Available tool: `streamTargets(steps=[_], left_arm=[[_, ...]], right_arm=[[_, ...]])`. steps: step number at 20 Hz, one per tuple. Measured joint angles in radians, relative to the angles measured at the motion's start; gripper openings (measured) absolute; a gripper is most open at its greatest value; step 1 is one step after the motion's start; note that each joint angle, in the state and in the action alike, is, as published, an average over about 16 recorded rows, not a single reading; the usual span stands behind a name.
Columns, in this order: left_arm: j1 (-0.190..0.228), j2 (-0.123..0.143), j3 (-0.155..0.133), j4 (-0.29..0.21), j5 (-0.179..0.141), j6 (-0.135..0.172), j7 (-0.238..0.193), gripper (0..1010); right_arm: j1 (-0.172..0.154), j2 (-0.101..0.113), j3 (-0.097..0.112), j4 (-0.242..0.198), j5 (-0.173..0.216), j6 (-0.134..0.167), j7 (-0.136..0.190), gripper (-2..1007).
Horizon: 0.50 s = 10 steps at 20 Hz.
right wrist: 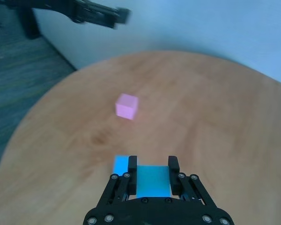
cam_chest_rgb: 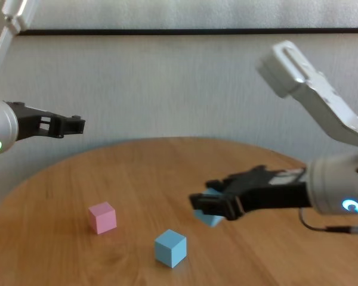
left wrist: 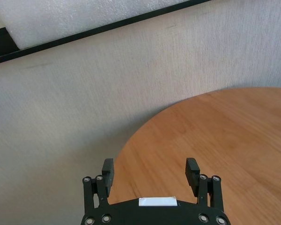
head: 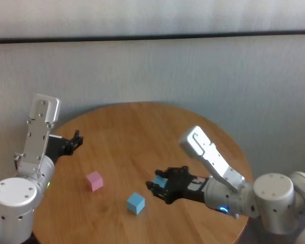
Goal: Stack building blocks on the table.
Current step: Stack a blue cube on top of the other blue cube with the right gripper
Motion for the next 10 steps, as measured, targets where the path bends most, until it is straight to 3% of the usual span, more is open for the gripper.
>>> streamTargets(steps=[10], left_arm=[[0.0, 0.0, 0.0, 0.0, 0.0, 0.0, 0.0, 1000]], right_arm=[[0.136, -0.053, -0.092, 0.116, -0.043, 0.004, 0.121, 370]])
